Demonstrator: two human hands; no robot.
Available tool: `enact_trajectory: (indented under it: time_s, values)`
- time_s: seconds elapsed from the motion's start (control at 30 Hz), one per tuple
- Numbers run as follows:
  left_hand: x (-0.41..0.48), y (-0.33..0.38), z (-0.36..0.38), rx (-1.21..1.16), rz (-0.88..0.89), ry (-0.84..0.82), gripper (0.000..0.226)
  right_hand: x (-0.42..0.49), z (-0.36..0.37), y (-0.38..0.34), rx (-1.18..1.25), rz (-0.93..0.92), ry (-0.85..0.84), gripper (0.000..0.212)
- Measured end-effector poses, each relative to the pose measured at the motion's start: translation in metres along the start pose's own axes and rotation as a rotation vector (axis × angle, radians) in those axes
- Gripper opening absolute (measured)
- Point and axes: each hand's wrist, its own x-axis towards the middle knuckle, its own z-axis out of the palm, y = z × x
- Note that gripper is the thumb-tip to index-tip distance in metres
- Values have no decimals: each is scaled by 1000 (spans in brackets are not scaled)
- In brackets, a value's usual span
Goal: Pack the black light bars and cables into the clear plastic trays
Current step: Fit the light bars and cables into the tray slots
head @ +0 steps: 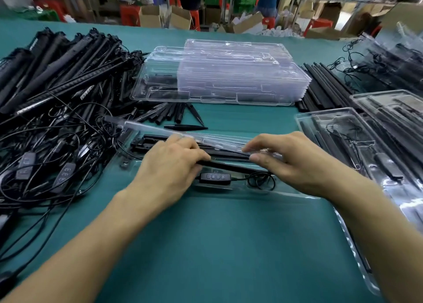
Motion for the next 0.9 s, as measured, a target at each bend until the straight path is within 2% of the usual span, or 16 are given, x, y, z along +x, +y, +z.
enact_trajectory:
  time_s: [0.1,0.27,0.37,0.43,0.53,0.63,0.7,0.83,0.9]
  values:
    - [7,-1,1,5,-7,36,27,-1,1,2,-1,5,10,19]
    - [-1,-3,15,-173,21,222,24,-1,1,3,23,3,7,21]
    - [-2,-6,19,-219,-61,118,27,-1,1,4,-5,-9,2,20]
    - [4,-6,19,-159,-129,73,23,-1,2,4,-1,-15,7,20]
    - [14,-1,20,-30,-200,81,20,-2,6,2,8,-36,12,24]
    - [20,3,25,34,-133,127,19,-5,4,3,-33,-100,98,32]
    - [20,-1,31,-24,-98,149,16,-7,2,3,-68,-123,119,33]
    - [17,-8,39,-293,-144,136,16,-15,10,-2,-158,-86,79,37]
    - [17,-6,41,-278,-159,155,17,-17,13,-1,-238,-17,120,46]
